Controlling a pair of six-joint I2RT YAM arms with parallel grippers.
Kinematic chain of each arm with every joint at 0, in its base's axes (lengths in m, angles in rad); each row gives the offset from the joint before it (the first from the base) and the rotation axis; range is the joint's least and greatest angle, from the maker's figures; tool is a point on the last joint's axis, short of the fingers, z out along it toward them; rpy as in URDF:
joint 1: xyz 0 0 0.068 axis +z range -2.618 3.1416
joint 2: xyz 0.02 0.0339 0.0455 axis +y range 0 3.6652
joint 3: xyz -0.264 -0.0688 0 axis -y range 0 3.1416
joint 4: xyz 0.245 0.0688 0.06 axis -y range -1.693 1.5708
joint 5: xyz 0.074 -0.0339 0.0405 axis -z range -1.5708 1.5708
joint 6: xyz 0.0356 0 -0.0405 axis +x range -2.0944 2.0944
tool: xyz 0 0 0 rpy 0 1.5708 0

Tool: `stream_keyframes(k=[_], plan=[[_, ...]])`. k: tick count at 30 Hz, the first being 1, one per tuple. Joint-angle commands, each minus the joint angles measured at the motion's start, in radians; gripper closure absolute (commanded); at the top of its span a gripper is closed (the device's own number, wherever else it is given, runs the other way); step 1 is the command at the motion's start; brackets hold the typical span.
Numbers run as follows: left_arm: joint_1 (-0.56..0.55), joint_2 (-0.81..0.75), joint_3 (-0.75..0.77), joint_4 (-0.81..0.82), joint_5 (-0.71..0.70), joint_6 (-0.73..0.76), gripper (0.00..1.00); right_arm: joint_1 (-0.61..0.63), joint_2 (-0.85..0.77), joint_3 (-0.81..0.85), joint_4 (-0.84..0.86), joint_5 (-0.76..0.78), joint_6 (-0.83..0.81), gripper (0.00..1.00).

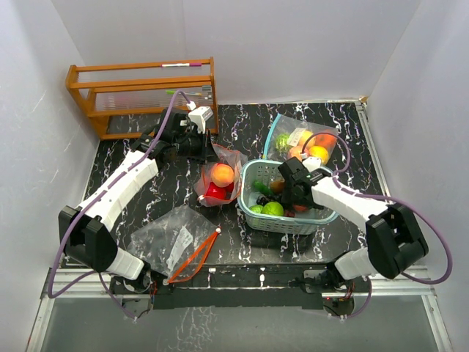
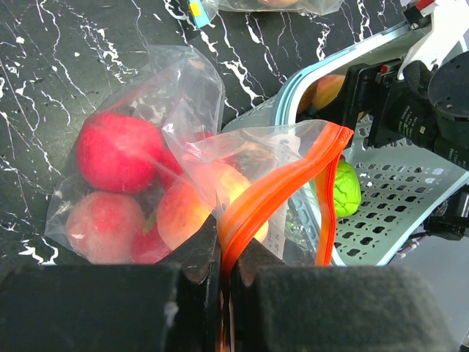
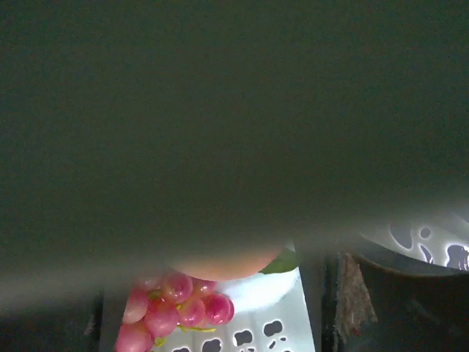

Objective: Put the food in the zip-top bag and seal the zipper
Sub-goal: Pick up the fake fruit from the bin, then place the fake fruit in the zipper food storage bag.

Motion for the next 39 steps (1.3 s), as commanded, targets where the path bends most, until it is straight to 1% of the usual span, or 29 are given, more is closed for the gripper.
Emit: stream_keyframes(k=[1,4,5,6,9,12,17,20,23,26,28,31,33,35,39], plan=[[-0.005,-0.043,-0.005,-0.002,0.016,0.009,1.00,-0.005,-0.005,-0.030,0.041,-0.037,0.008,0.24],[-0.005,-0.043,0.000,-0.007,0.013,0.011,1.00,-0.005,-0.049,-0.023,0.038,-0.037,0.002,0.47],[-0.005,-0.043,0.001,-0.007,0.011,0.012,1.00,-0.005,-0.074,-0.015,0.036,-0.037,0.001,0.51],[-0.005,-0.043,0.002,-0.008,0.011,0.012,1.00,-0.005,-0.097,-0.002,0.031,-0.037,-0.001,0.52],[-0.005,-0.043,0.003,-0.007,0.010,0.011,1.00,-0.005,-0.158,0.060,0.004,-0.043,-0.020,0.53],[-0.005,-0.042,0.005,-0.009,0.008,0.011,1.00,-0.005,-0.207,0.136,-0.036,-0.082,-0.063,0.53],[-0.005,-0.038,0.013,-0.012,0.008,0.014,1.00,-0.005,-0.286,0.229,-0.094,-0.208,-0.161,0.52],[-0.005,-0.033,0.017,-0.013,0.005,0.014,1.00,-0.005,-0.348,0.274,-0.101,-0.293,-0.205,0.52],[-0.005,-0.029,0.018,-0.010,0.007,0.013,1.00,-0.005,-0.409,0.316,-0.033,-0.413,-0.257,0.53],[-0.005,-0.027,0.023,-0.006,0.012,0.007,1.00,-0.005,-0.455,0.322,0.071,-0.527,-0.270,0.54],[-0.005,-0.026,0.024,-0.003,0.015,0.004,1.00,-0.005,-0.452,0.316,0.147,-0.628,-0.269,0.55],[-0.005,-0.023,0.024,0.001,0.020,-0.001,1.00,0.012,-0.403,0.310,0.272,-0.750,-0.245,0.60],[-0.005,-0.023,0.025,0.003,0.020,-0.004,1.00,0.077,-0.369,0.313,0.355,-0.750,-0.236,0.60],[-0.005,-0.022,0.028,0.004,0.019,-0.007,1.00,0.168,-0.330,0.327,0.416,-0.688,-0.243,0.60],[-0.005,-0.013,0.050,-0.007,0.016,-0.009,1.00,0.310,-0.193,0.408,0.439,-0.600,-0.277,0.60]])
